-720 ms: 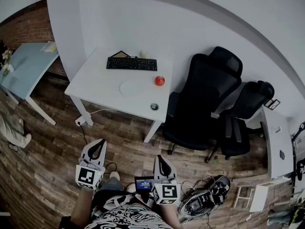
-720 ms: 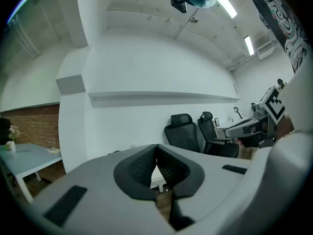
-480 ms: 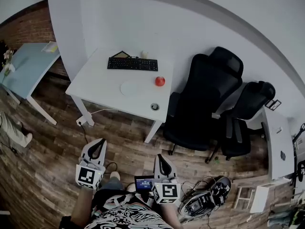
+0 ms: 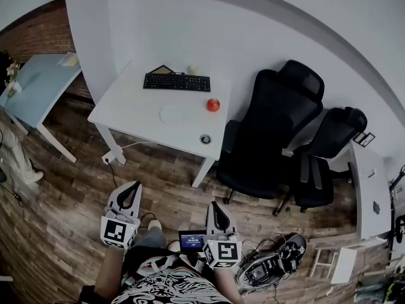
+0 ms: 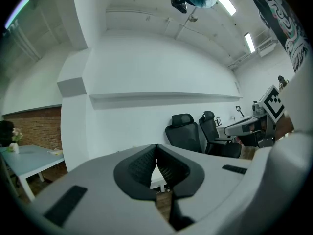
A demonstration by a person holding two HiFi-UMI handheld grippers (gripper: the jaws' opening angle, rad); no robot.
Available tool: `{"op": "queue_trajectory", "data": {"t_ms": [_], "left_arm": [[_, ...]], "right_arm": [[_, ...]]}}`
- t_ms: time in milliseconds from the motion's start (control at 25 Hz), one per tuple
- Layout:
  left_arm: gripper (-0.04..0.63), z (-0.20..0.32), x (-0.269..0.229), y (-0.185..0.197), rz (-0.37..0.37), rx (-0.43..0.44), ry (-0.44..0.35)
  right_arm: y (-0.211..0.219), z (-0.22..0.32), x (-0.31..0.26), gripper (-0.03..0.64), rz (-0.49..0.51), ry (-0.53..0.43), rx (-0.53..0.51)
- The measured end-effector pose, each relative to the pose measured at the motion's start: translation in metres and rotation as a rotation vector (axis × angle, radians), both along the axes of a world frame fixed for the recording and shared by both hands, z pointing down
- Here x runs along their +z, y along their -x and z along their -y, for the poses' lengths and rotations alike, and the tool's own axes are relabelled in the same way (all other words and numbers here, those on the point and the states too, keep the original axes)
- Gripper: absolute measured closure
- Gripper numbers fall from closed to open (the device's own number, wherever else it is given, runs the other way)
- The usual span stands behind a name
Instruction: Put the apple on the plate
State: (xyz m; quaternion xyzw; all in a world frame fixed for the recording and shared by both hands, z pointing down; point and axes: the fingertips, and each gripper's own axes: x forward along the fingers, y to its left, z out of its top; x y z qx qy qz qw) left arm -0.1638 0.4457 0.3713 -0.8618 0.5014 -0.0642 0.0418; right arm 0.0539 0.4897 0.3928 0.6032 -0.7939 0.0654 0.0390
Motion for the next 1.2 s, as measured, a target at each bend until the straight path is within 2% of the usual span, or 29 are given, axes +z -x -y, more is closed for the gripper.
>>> {"op": "queue_trajectory", "data": {"t_ms": [560, 1200], "left_arm": [[0.58, 0.034, 0.003, -0.007, 0.002, -0.002, 0.004], [0.58, 0.159, 0.002, -0.019, -0.012, 0.041, 0.022]], "right_arm": [[-0.006, 0.044, -0.003, 0.588, 0.006, -0.007, -0.012], [-0.01, 0.153, 0.001, 0.588, -0.028, 0.024, 0.013]]}}
